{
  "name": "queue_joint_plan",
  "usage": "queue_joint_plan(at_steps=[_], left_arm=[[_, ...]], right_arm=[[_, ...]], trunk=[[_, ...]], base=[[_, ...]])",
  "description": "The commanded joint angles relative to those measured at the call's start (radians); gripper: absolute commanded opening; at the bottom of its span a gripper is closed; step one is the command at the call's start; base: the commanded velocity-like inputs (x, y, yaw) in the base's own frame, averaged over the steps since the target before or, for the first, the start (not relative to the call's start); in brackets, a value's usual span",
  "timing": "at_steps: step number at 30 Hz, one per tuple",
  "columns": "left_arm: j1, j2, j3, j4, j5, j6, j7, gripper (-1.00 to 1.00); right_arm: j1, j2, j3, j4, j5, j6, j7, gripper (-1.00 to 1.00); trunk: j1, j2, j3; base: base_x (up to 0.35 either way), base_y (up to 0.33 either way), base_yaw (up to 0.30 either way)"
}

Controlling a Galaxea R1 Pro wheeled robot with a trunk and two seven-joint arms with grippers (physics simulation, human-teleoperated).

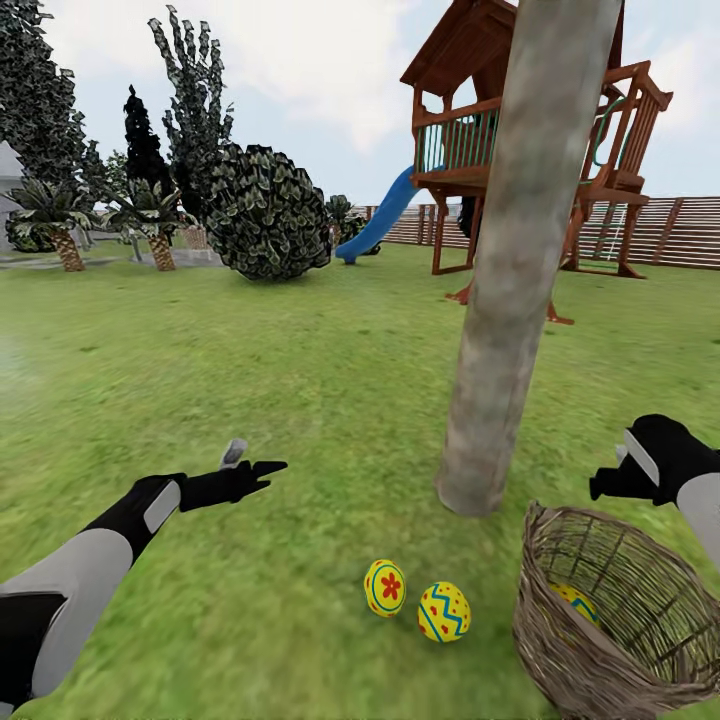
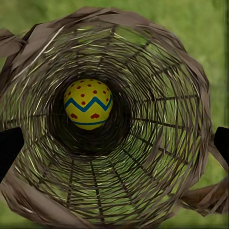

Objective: Take the three Easter eggs out of the wicker basket on the lawn in the garden, then place them on the lawn next to a single tree (choose any tree) so that all three eggs are next to the same tree and none are left in the basket.

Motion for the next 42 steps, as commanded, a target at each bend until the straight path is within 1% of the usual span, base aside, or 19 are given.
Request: queue_joint_plan(at_steps=[1,6,10,11,13,15,17,19,21,25,29,33,37,42], left_arm=[[0.0,-0.004,-0.002,0.0,0.005,0.007,-0.001,1.0],[-0.001,-0.012,-0.002,0.005,0.006,0.007,-0.001,1.0],[-0.001,-0.007,0.001,0.007,0.008,0.009,-0.01,1.0],[-0.001,-0.005,0.001,0.006,0.009,0.009,-0.013,1.0],[-0.001,-0.002,0.003,0.006,0.01,0.011,-0.015,1.0],[-0.001,-0.001,0.004,0.006,0.011,0.012,-0.016,1.0],[-0.001,0.001,0.005,0.006,0.011,0.011,-0.016,1.0],[-0.001,0.002,0.004,0.004,0.012,0.011,-0.017,1.0],[-0.001,0.002,0.004,0.003,0.012,0.012,-0.013,1.0],[-0.001,0.001,0.005,0.002,0.01,0.013,-0.005,1.0],[-0.001,0.003,0.007,0.002,0.011,0.014,-0.005,1.0],[-0.001,0.003,0.009,0.001,0.012,0.016,-0.006,1.0],[-0.001,0.002,0.009,0.003,0.025,0.016,-0.007,1.0],[-0.001,-0.002,0.008,0.015,0.036,0.016,-0.009,1.0]], right_arm=[[0.0,-0.004,0.01,-0.001,-0.01,0.001,0.0,1.0],[0.004,-0.011,0.013,0.0,-0.01,-0.01,0.021,1.0],[0.008,-0.013,0.012,-0.001,-0.009,-0.034,0.069,1.0],[0.009,-0.015,0.012,-0.001,-0.009,-0.045,0.093,1.0],[0.009,-0.03,0.013,-0.001,-0.008,-0.053,0.131,1.0],[0.009,-0.045,0.012,0.001,-0.009,-0.066,0.155,1.0],[0.009,-0.051,0.013,0.021,-0.009,-0.099,0.166,1.0],[0.009,-0.052,0.012,0.065,-0.014,-0.145,0.17,1.0],[0.009,-0.05,0.009,0.084,-0.017,-0.156,0.17,1.0],[0.009,-0.049,0.004,0.089,-0.02,-0.156,0.169,1.0],[0.009,-0.048,-0.005,0.086,-0.02,-0.134,0.169,1.0],[0.009,-0.054,-0.008,0.085,-0.019,-0.119,0.17,1.0],[0.009,-0.06,-0.005,0.086,-0.019,-0.094,0.172,1.0],[0.009,-0.056,-0.003,0.097,-0.017,-0.094,0.176,1.0]], trunk=[[0.0,0.0,-0.001],[0.0,0.0,-0.001],[0.0,0.0,-0.001],[0.0,0.0,-0.001],[0.0,0.0,-0.001],[0.0,0.0,-0.001],[0.0,0.0,-0.001],[0.0,0.0,-0.001],[0.0,0.0,-0.001],[0.0,0.0,-0.001],[0.0,0.0,-0.001],[0.0,0.0,-0.001],[0.0,0.0,-0.001],[0.0,0.0,-0.001]], base=[[-0.01,0.0,0.0],[-0.003,0.0,0.0],[0.0,0.0,0.0],[0.0,0.0,0.0],[0.0,0.0,0.0],[0.0,0.0,0.0],[0.0,0.0,0.0],[0.0,0.0,0.0],[0.0,0.0,0.0],[0.0,0.0,0.0],[0.0,0.0,0.0],[0.0,0.0,0.0],[0.0,0.0,0.0],[0.0,0.0,0.0]])
